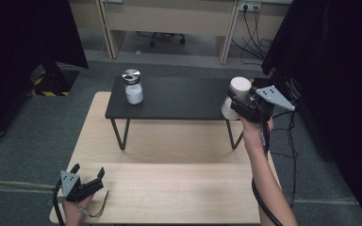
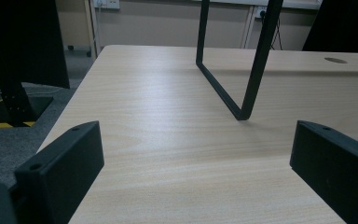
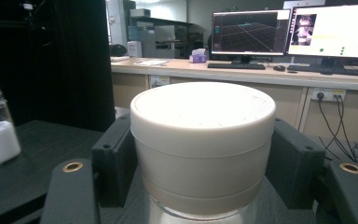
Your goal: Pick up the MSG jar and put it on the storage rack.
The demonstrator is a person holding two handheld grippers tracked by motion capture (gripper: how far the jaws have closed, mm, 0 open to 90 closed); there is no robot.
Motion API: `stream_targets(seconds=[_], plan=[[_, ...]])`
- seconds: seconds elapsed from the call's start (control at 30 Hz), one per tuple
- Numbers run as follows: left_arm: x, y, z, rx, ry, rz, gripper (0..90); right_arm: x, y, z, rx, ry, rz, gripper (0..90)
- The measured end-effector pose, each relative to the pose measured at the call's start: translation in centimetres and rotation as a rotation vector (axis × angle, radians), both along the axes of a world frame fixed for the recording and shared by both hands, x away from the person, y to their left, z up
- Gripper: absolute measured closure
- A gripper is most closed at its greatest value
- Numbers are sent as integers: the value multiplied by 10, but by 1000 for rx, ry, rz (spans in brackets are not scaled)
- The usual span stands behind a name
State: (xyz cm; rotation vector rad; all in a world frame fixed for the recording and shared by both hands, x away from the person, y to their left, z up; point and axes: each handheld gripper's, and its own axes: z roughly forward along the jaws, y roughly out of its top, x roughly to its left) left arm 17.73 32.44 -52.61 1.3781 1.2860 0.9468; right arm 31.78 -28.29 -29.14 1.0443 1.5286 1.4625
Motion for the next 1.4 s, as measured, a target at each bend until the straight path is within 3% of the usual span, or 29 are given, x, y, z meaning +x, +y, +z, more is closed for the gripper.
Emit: stream_targets(seconds=[0.47,0.87,1.4], plan=[[0,-2,0,5,-4,7,18,21,4,-5,24,-2,-38,338],[0,-2,-1,3,-8,11,19,32,9,0,20,5,-54,338],[0,-2,-1,7,-7,10,19,39,10,-4,21,5,-56,337]])
